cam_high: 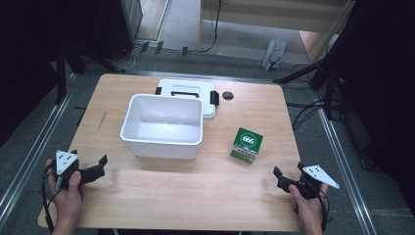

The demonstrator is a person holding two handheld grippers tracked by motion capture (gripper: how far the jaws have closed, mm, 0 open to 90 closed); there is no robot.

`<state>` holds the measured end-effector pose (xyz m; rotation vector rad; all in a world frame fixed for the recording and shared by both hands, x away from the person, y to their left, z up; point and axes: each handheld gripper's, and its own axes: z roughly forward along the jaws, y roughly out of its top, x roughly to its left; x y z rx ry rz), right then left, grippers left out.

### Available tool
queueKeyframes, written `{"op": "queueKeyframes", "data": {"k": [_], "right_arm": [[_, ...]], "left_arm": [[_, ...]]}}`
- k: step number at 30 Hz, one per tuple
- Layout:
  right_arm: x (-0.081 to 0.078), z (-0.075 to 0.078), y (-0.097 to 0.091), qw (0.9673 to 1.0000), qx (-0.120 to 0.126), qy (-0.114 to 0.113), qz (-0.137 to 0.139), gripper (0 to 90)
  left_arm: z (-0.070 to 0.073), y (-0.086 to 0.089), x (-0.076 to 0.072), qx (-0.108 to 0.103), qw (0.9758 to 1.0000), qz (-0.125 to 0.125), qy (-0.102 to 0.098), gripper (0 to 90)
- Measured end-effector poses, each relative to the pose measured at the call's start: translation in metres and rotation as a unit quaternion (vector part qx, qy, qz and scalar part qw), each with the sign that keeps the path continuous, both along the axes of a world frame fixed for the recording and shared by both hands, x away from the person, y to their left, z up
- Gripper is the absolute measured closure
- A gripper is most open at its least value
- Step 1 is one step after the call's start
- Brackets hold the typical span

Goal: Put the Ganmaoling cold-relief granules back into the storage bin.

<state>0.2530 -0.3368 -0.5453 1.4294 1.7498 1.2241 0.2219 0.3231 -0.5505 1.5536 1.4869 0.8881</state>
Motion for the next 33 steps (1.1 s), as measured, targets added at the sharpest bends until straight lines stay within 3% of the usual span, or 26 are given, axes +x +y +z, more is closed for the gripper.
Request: {"op": "queueKeyframes", "data": {"k": [4, 10, 13, 15, 17, 19, 22, 23, 24, 25, 26, 27, 28, 30, 31, 32, 33], "right_arm": [[0.001, 0.000, 0.000, 1.0000, -0.002, 0.004, -0.007, 2.8], [0.011, 0.003, -0.003, 0.9991, 0.005, 0.041, -0.011, 6.8], [0.019, 0.009, -0.002, 0.9980, -0.012, 0.062, 0.006, 6.8], [0.023, 0.015, 0.000, 0.9962, -0.036, 0.075, 0.026, 6.8], [0.025, 0.022, 0.005, 0.9941, -0.055, 0.076, 0.055, 6.8], [0.028, 0.031, 0.010, 0.9893, -0.081, 0.085, 0.087, 6.6], [0.034, 0.043, 0.018, 0.9766, -0.135, 0.108, 0.128, 5.1], [0.034, 0.043, 0.018, 0.9766, -0.135, 0.108, 0.128, 5.1], [0.039, 0.050, 0.021, 0.9636, -0.166, 0.133, 0.162, 4.4], [0.041, 0.052, 0.022, 0.9583, -0.174, 0.141, 0.177, 4.4], [0.042, 0.056, 0.024, 0.9498, -0.188, 0.149, 0.201, 4.3], [0.043, 0.058, 0.026, 0.9445, -0.199, 0.150, 0.214, 4.4], [0.046, 0.062, 0.029, 0.9357, -0.213, 0.163, 0.230, 4.4], [0.050, 0.068, 0.034, 0.9223, -0.241, 0.171, 0.249, 4.4], [0.054, 0.072, 0.037, 0.9138, -0.256, 0.179, 0.259, 4.6], [0.058, 0.076, 0.042, 0.9019, -0.278, 0.188, 0.272, 4.6], [0.061, 0.079, 0.045, 0.8942, -0.296, 0.190, 0.277, 4.8]], "left_arm": [[0.000, 0.001, 0.000, -0.005, 1.0000, 0.001, -0.002, 0.1], [0.000, 0.001, -0.001, -0.006, 1.0000, 0.001, -0.002, 0.1], [0.000, 0.001, 0.000, -0.008, 1.0000, 0.002, -0.003, 0.1], [0.000, 0.001, -0.001, -0.007, 1.0000, 0.001, -0.003, 0.0], [0.000, 0.001, -0.001, -0.006, 1.0000, 0.001, -0.003, 0.0], [0.000, 0.001, -0.001, -0.003, 1.0000, 0.001, -0.002, 0.1], [0.000, 0.001, -0.001, -0.005, 1.0000, 0.002, -0.002, 0.0], [0.000, 0.001, -0.001, -0.005, 1.0000, 0.002, -0.002, 0.0], [0.000, 0.001, -0.001, -0.007, 1.0000, 0.001, -0.003, 0.0], [0.000, 0.001, -0.001, -0.007, 1.0000, 0.001, -0.003, 0.0], [0.000, 0.001, -0.001, -0.007, 1.0000, 0.001, -0.003, 0.0], [0.000, 0.001, -0.001, -0.007, 1.0000, 0.001, -0.003, 0.1], [0.000, 0.001, -0.001, -0.008, 1.0000, 0.000, -0.003, 0.1], [0.000, 0.001, -0.001, -0.009, 1.0000, 0.000, -0.002, 0.0], [0.000, 0.001, -0.001, -0.009, 1.0000, -0.001, -0.002, 0.0], [0.000, 0.001, -0.001, -0.009, 1.0000, -0.001, -0.002, 0.0], [0.000, 0.001, -0.001, -0.009, 1.0000, -0.001, -0.002, 0.1]]}}
